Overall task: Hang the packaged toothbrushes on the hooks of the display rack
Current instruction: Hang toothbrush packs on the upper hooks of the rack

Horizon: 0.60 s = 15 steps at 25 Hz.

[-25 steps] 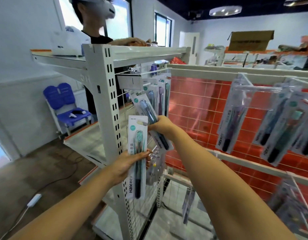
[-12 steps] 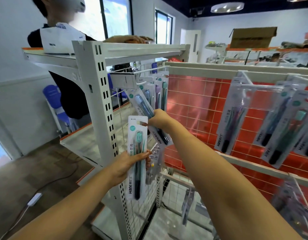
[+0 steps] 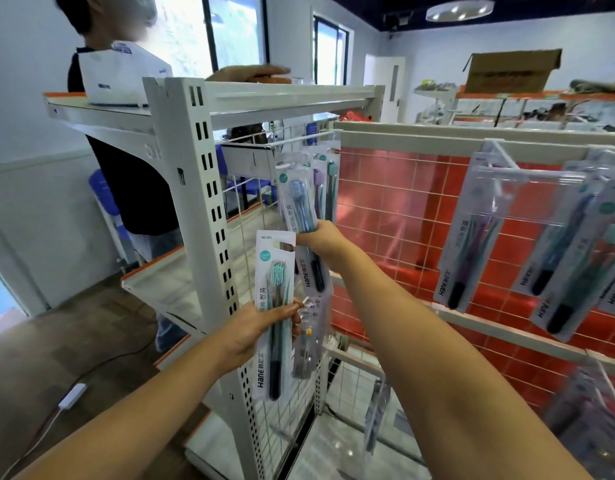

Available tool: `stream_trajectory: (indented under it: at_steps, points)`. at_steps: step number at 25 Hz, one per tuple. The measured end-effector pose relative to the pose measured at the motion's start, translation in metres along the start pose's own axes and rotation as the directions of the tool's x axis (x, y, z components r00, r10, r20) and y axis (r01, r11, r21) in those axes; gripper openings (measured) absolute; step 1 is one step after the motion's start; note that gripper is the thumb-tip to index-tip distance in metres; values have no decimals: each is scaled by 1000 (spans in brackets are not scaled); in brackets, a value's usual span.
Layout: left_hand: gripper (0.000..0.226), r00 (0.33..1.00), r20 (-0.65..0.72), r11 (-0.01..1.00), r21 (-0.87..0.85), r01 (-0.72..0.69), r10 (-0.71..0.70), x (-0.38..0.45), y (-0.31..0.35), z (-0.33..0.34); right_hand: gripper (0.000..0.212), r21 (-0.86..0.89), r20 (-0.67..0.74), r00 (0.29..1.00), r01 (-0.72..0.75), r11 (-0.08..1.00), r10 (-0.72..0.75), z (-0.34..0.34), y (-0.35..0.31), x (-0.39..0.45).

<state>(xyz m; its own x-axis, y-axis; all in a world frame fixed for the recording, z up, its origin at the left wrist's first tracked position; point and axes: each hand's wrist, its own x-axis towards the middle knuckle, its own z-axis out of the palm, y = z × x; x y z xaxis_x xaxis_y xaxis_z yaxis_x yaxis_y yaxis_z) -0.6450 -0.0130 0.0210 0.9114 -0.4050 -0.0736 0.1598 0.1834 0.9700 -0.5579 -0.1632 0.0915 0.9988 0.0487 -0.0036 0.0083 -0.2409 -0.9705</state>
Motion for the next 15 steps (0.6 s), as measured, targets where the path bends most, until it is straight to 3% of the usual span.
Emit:
stream_trajectory:
  at_steps: [3,6,10,15]
  points:
    - [50,1000,-7,1000,14,6,-6,3,-2,-1,29,21,-25,1000,3,1000,-3,6,2,1]
    - [33,1000,-2,1000,-2,0,0,3,-5,-1,49,17,-117,992,44,999,-42,19,5,-3]
    - [28,1000,6,1000,3,23,-23,2,-6,-4,89,-20,-288,957,41,999,-45,28,6,-5]
    - [46,999,-6,999,12,34,-34,3,-6,-16,75,-108,-319,945,35,993,-68,34,8,13]
